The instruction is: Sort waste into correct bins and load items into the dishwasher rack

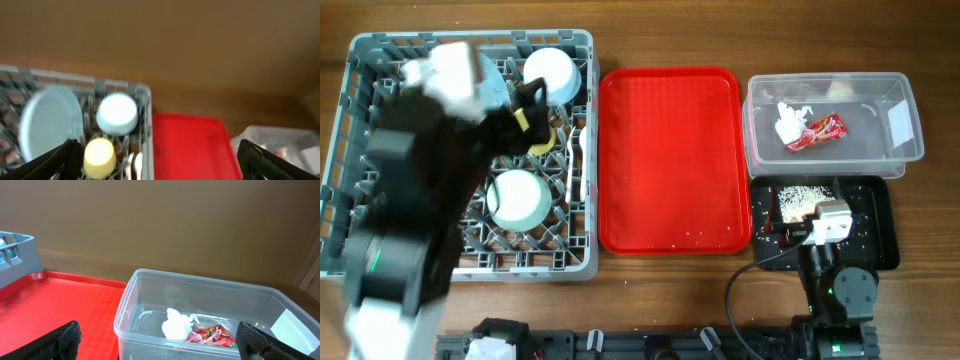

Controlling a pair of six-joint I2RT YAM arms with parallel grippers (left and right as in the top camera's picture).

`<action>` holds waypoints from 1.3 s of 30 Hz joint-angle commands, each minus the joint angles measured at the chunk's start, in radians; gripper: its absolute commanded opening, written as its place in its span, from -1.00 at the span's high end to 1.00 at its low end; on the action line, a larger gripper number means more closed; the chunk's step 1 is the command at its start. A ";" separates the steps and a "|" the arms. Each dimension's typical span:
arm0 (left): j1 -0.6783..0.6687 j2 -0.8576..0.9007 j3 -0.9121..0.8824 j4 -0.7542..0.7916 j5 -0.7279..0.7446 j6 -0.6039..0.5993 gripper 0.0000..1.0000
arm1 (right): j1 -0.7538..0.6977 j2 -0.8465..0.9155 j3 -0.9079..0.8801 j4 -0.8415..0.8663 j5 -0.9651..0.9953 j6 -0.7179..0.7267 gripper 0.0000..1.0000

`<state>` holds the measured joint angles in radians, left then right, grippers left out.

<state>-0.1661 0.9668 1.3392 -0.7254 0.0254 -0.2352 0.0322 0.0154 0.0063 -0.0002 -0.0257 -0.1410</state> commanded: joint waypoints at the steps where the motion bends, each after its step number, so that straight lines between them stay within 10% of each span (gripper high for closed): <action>1: 0.047 -0.188 0.000 -0.005 0.007 -0.008 -1.00 | 0.004 -0.012 -0.001 0.002 -0.017 -0.014 -1.00; 15: 0.315 -0.794 -0.542 -0.178 0.033 -0.013 -1.00 | 0.004 -0.012 -0.001 0.002 -0.017 -0.015 -0.99; 29: 0.190 -0.962 -1.187 0.882 0.150 -0.013 -1.00 | 0.004 -0.012 -0.001 0.003 -0.017 -0.015 -0.99; 39: 0.150 -0.964 -1.333 0.874 0.014 -0.072 -1.00 | 0.004 -0.012 -0.001 0.002 -0.017 -0.014 -1.00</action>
<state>-0.0113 0.0135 0.0364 0.1745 0.0937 -0.2913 0.0322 0.0116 0.0063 -0.0006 -0.0257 -0.1440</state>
